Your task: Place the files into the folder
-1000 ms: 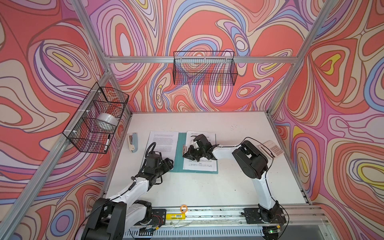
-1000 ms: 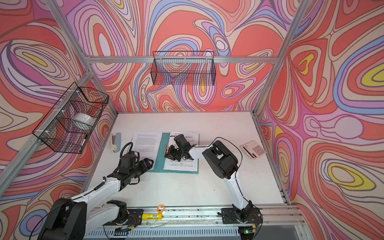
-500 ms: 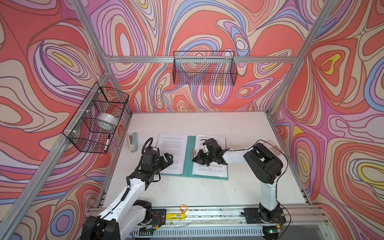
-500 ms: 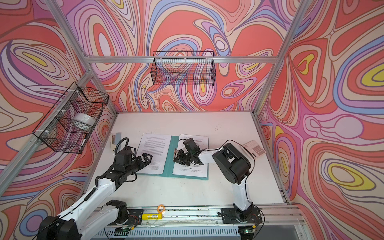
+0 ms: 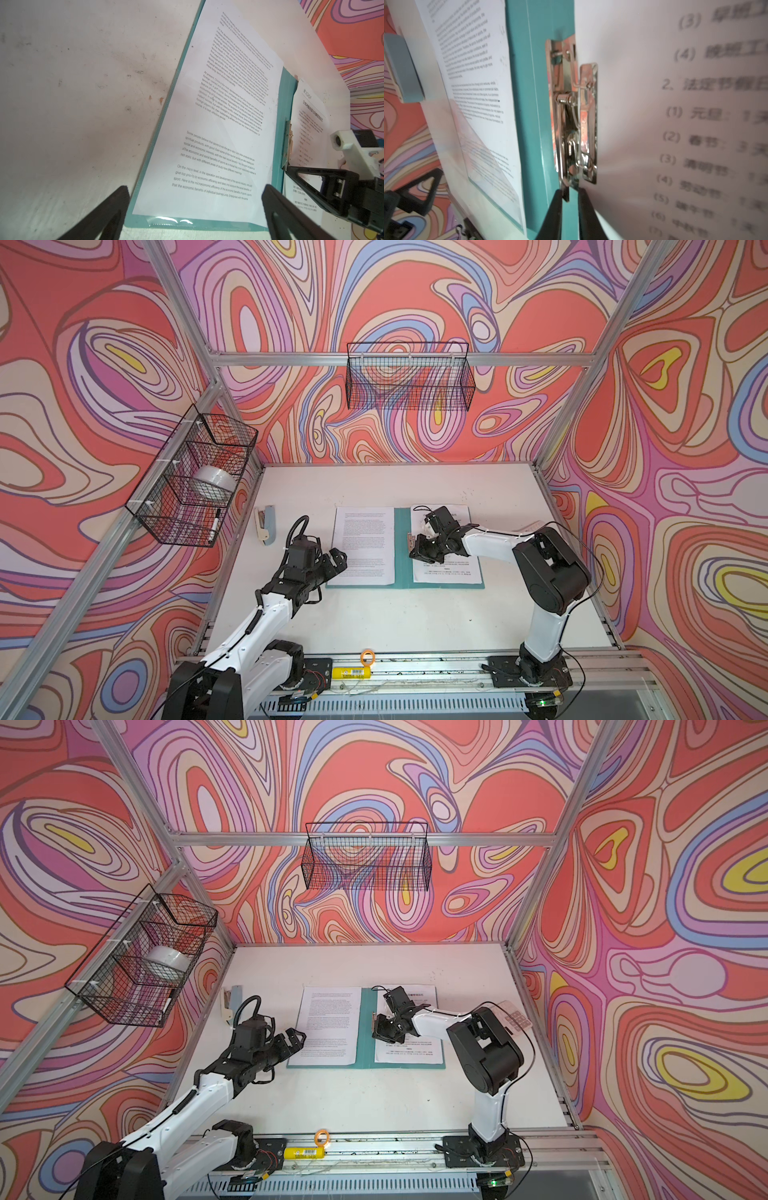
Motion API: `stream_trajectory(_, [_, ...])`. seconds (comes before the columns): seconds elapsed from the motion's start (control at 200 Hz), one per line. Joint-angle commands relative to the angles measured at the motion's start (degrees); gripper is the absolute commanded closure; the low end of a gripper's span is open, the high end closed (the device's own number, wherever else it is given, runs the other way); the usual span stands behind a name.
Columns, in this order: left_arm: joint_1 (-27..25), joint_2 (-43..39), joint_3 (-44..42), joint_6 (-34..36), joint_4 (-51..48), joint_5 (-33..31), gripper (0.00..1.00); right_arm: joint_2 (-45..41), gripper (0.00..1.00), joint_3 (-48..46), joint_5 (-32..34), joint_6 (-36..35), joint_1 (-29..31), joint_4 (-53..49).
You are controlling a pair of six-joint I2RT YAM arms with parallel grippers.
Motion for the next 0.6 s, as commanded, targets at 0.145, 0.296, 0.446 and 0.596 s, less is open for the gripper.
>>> stream_trajectory(0.145, [-0.20, 0.69, 0.79, 1.21, 0.43, 0.67, 0.00, -7.83, 0.63, -1.09, -0.50, 1.88, 0.17, -0.86])
stream_trajectory(0.296, [1.26, -0.48, -1.07, 1.29, 2.54, 3.83, 0.00, -12.63, 0.64, -13.66, -14.20, 17.40, -5.27, 28.49])
stream_trajectory(0.446, [1.86, -3.35, -0.76, 1.84, 4.11, 10.72, 0.00, -11.72, 0.64, -11.44, -21.86, 19.68, -6.55, 34.06])
stream_trajectory(0.596, [1.88, -5.12, 2.32, 3.83, -4.28, 5.61, 0.00, -15.21, 0.60, -1.99, -7.01, 2.01, -2.66, 6.64])
